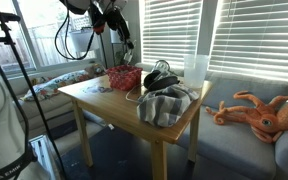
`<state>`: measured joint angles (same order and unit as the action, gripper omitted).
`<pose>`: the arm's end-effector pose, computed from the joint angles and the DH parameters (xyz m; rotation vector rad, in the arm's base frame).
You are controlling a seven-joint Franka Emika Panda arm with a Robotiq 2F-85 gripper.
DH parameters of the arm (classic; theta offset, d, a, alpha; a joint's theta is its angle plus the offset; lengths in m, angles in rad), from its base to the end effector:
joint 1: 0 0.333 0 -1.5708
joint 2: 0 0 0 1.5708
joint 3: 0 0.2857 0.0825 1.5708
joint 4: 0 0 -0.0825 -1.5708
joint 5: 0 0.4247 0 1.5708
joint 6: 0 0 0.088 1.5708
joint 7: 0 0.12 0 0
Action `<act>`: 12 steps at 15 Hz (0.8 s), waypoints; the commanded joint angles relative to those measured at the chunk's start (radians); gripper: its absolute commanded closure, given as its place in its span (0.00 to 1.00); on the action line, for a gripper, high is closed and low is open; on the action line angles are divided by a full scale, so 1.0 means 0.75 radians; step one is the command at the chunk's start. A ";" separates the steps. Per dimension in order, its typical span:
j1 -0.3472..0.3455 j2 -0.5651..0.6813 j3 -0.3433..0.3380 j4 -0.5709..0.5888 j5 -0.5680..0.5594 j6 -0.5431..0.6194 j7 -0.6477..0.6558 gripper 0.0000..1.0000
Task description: Remove the charger from the red basket and put it on the table
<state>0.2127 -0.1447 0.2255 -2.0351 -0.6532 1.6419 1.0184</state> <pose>0.5107 0.1662 0.4569 2.3913 -0.5502 0.3393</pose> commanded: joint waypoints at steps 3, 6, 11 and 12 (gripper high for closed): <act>-0.031 -0.004 0.000 -0.057 -0.305 0.216 0.048 0.99; -0.044 0.031 -0.032 -0.078 -0.341 0.451 -0.007 0.99; -0.070 0.106 -0.061 -0.086 -0.346 0.677 -0.091 0.99; -0.074 0.119 -0.065 -0.088 -0.350 0.709 -0.114 0.99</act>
<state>0.1676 -0.0721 0.1856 -2.0925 -0.8922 2.1027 0.9735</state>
